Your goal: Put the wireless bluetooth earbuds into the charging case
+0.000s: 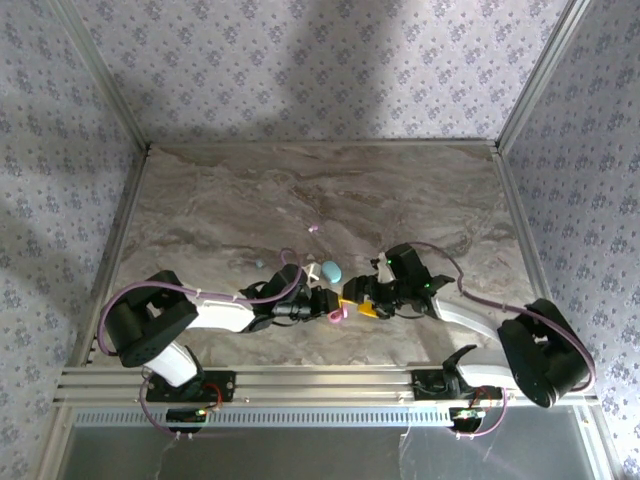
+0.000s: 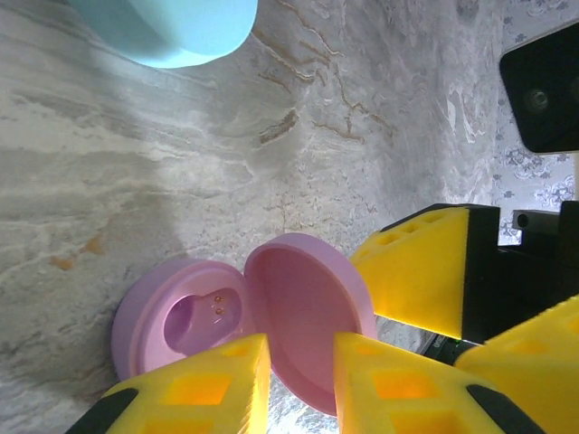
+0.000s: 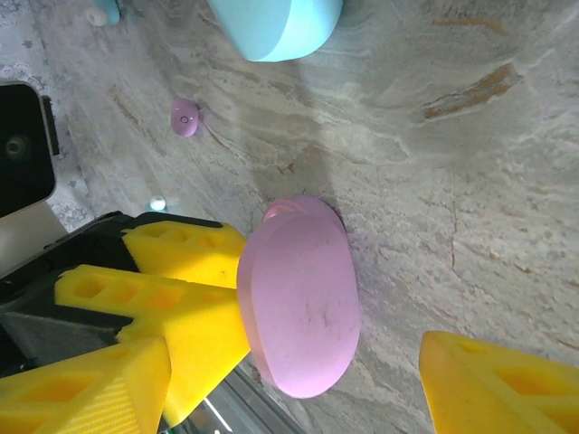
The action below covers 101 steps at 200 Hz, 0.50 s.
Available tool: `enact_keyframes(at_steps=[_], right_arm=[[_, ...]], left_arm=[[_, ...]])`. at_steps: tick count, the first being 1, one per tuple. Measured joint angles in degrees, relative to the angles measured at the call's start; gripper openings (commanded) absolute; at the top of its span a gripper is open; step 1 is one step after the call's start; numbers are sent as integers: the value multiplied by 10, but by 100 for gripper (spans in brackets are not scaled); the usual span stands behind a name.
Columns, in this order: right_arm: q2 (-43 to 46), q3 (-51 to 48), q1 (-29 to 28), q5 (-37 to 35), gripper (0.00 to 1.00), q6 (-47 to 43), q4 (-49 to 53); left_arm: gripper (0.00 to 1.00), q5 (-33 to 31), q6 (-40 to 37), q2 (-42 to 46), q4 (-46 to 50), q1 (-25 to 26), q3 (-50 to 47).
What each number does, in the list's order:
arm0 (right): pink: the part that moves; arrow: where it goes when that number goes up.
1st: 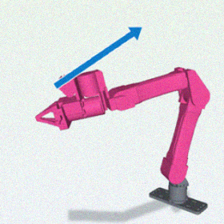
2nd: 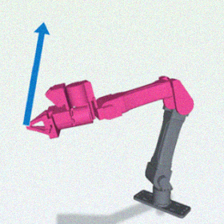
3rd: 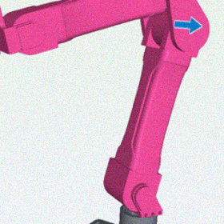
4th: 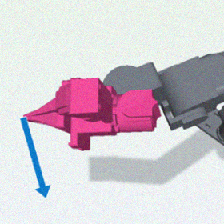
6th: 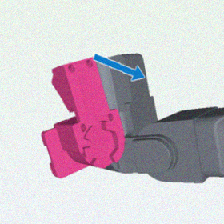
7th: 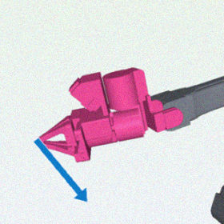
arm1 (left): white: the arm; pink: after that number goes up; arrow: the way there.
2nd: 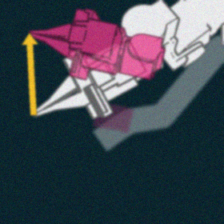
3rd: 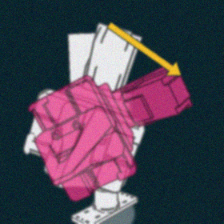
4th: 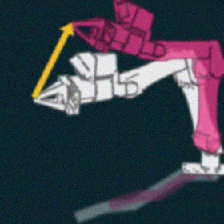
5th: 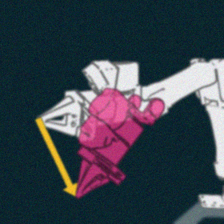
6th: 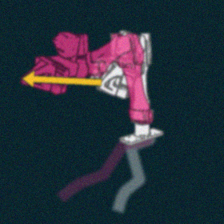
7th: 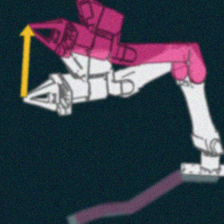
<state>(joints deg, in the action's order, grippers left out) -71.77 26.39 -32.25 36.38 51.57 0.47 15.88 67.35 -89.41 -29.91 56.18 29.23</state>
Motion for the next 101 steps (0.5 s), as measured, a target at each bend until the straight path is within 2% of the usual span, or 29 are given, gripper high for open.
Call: enact_keyframes(at_steps=[21,32,72,101], right_arm=[[18,4,3,-1,75,-13,30],[25,12,4,-4,75,-23,54],[49,70,11,-25,78,-70,156],[38,120,15,-39,80,-110,219]], left_arm=[[27,0,-2,7,22,2,2],[31,-3,-6,20,43,2,3],[49,-38,-34,118,142,2,8],[70,-78,-59,209,226,2,15]])
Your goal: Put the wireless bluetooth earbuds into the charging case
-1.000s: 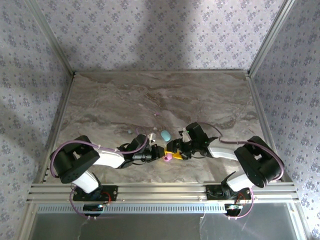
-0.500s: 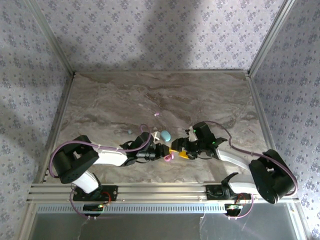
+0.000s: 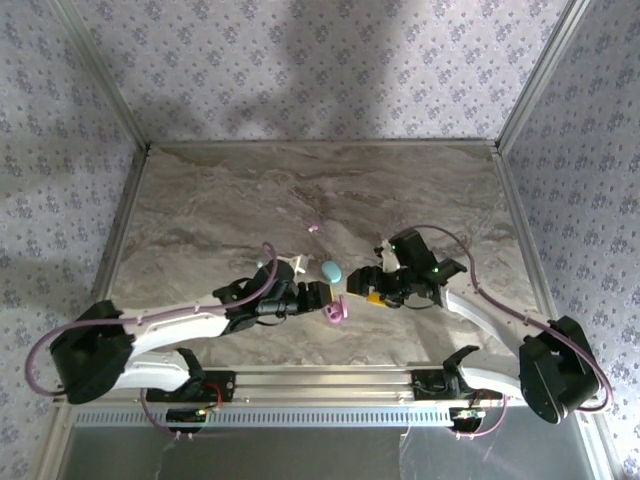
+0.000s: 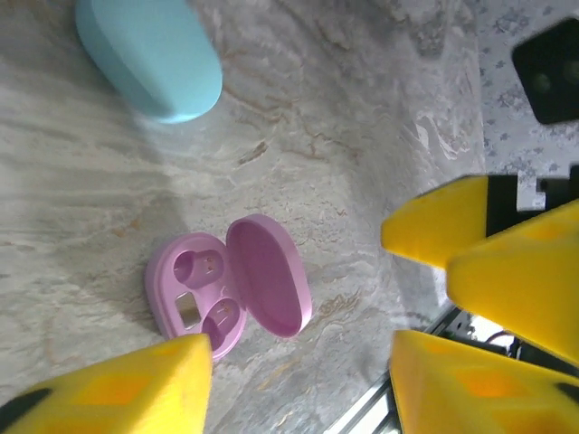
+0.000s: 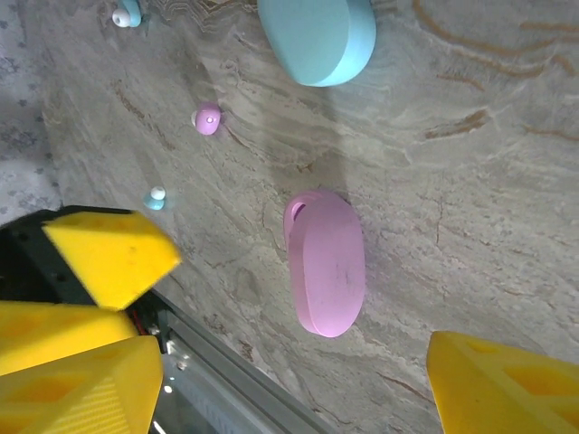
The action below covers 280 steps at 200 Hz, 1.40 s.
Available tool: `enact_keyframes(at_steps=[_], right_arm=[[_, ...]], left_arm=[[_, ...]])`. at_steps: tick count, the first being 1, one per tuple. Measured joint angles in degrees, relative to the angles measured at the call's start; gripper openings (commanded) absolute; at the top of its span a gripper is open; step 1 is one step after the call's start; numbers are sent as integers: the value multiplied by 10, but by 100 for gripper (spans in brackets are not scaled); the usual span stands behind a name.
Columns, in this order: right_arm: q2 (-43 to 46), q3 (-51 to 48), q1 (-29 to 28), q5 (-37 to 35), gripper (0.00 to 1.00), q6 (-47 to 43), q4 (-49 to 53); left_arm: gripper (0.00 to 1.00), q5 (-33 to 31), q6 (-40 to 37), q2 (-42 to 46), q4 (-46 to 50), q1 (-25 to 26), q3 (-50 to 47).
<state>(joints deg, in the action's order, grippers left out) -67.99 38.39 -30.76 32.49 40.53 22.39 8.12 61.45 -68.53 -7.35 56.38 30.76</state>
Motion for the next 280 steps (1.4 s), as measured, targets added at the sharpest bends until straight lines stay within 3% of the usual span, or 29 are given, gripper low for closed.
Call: enact_keyframes(at_steps=[42,122,196,280], right_arm=[[-38,46,-12,-19,81,-47,55],[-56,99,-106,-111,94,-65,135],[-44,103,-137,-200,100,-66,171],[45,97,-205,-270,99,-52,205]], left_arm=[[99,-57,-23,121,135,0,5],[100,-104,-39,289,311,-33,5],[100,-108,-45,318,395,-36,6],[100,-180,-54,328,490,-46,44]])
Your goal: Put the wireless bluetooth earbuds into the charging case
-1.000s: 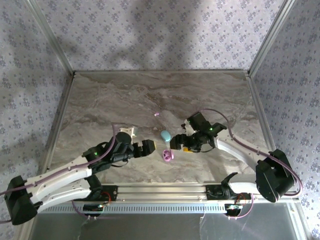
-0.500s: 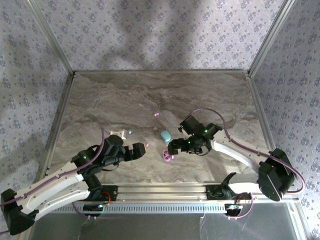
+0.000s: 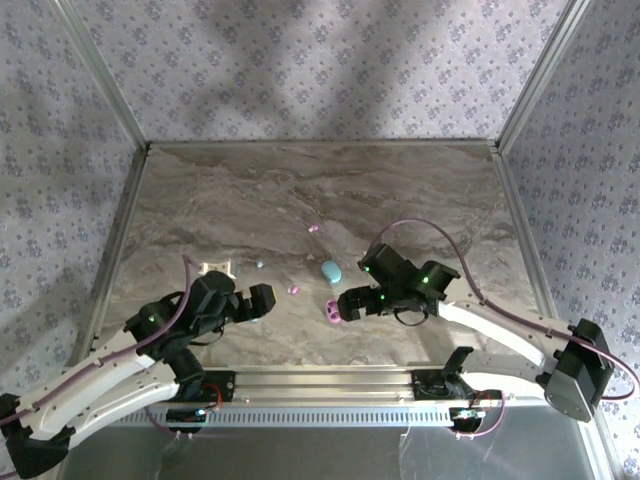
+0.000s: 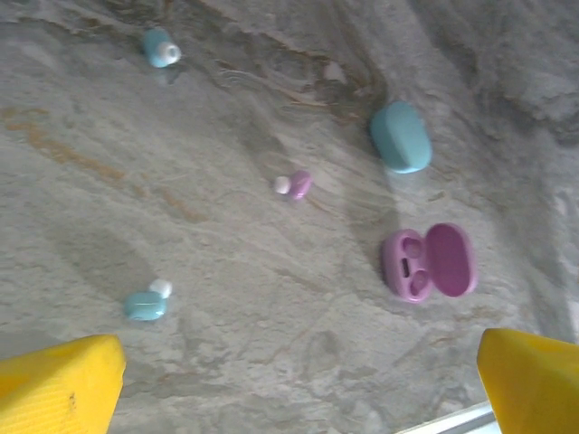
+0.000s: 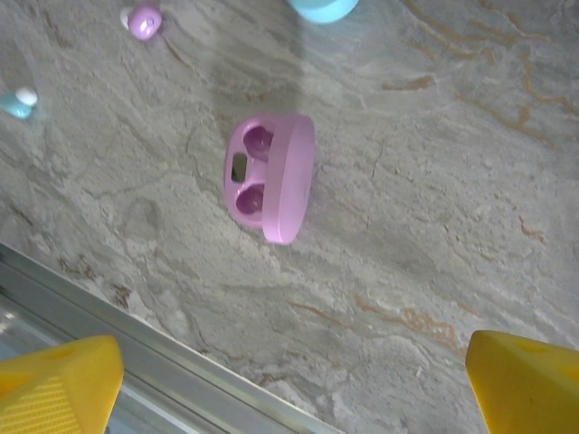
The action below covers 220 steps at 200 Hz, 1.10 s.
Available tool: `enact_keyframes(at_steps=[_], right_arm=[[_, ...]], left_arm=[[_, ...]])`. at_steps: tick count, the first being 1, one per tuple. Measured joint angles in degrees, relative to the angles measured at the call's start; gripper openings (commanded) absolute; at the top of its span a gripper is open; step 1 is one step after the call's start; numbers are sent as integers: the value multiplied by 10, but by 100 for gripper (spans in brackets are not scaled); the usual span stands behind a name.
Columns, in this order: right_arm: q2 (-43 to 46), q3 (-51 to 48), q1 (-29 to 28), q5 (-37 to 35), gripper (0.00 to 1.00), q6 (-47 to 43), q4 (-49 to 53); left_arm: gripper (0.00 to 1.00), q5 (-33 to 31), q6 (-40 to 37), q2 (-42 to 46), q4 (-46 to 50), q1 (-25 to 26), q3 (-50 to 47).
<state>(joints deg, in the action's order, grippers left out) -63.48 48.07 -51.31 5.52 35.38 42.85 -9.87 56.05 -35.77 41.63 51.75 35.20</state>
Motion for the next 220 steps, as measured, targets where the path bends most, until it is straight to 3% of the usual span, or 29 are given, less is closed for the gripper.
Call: enact_keyframes(at_steps=[67,94,154,220], right_arm=[[46,-38,-24,-40,99,45,22],[33,-42,-38,-43,98,53,21],[-97,0,-95,-74,96,58,18],[-233,81,-120,-124,91,62,24]], left_arm=[[100,-15,-52,51,20,-10,0],[100,5,-77,28,14,-34,0],[100,105,-144,-99,-30,-102,6],[100,147,-192,-170,-59,-142,42]])
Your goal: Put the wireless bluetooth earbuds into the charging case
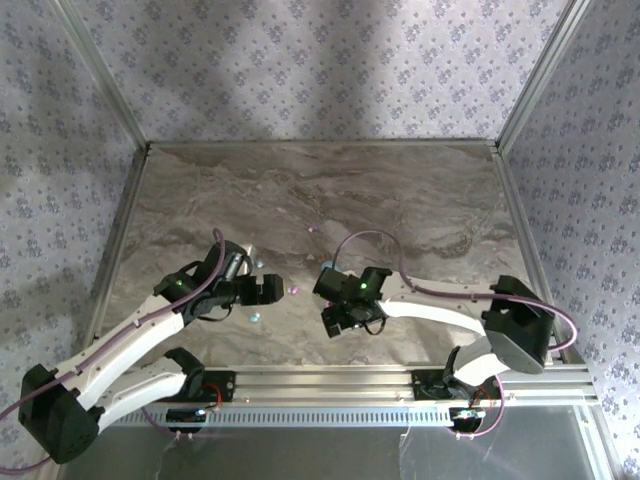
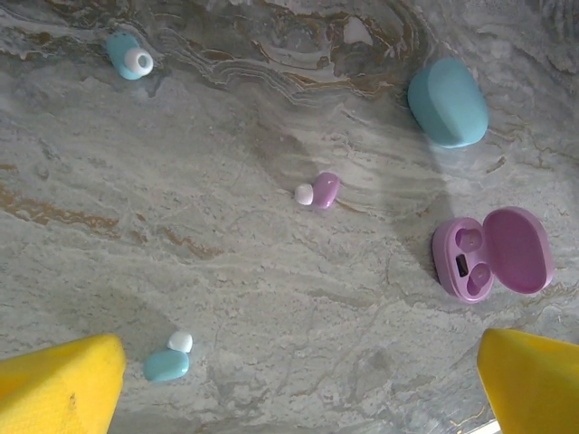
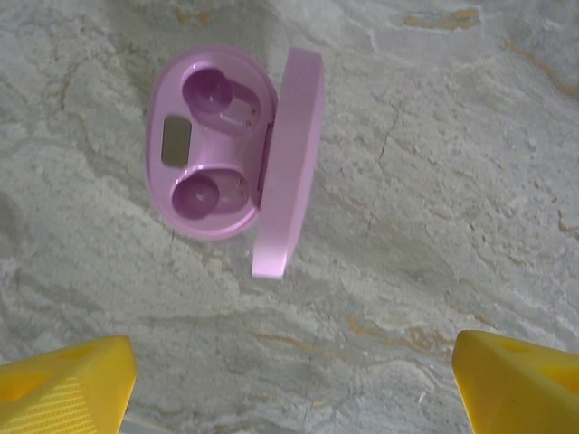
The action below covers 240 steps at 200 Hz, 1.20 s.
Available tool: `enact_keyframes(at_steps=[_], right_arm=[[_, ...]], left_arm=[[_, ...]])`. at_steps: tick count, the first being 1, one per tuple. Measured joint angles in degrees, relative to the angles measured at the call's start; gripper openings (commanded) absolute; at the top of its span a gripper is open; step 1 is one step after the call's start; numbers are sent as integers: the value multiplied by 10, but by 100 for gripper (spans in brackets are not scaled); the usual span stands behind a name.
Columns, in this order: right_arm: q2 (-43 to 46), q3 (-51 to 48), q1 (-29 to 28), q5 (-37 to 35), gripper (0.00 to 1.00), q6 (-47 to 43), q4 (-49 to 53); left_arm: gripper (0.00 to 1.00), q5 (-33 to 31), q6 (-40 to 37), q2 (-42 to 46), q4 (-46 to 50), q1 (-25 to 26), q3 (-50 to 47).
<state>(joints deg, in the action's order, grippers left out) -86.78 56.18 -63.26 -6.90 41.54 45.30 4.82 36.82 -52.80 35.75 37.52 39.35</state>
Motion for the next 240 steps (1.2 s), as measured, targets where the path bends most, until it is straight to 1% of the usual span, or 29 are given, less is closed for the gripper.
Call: enact_keyframes(at_steps=[25,47,96,180,212,240], right_arm=[[-52,29,0,-15,90,-5,7],[-73,37,3,-25,88,-5,19],[-76,37,29,-43,88,-9,43],[-75,37,62,-52,88,-35,54],[-75,37,76,-54,88,-41,54],[-66,38,82,-51,89,-52,51]], left_arm=[[100,12,-8,-4,-2,-12,2],[100,21,-13,-14,-6,-15,2],[100,36,-15,-26,-17,-15,2],[99,36,-15,-28,-17,-15,2],[94,35,-15,-31,-14,-15,3],[84,33,-18,-45,-2,-15,9]])
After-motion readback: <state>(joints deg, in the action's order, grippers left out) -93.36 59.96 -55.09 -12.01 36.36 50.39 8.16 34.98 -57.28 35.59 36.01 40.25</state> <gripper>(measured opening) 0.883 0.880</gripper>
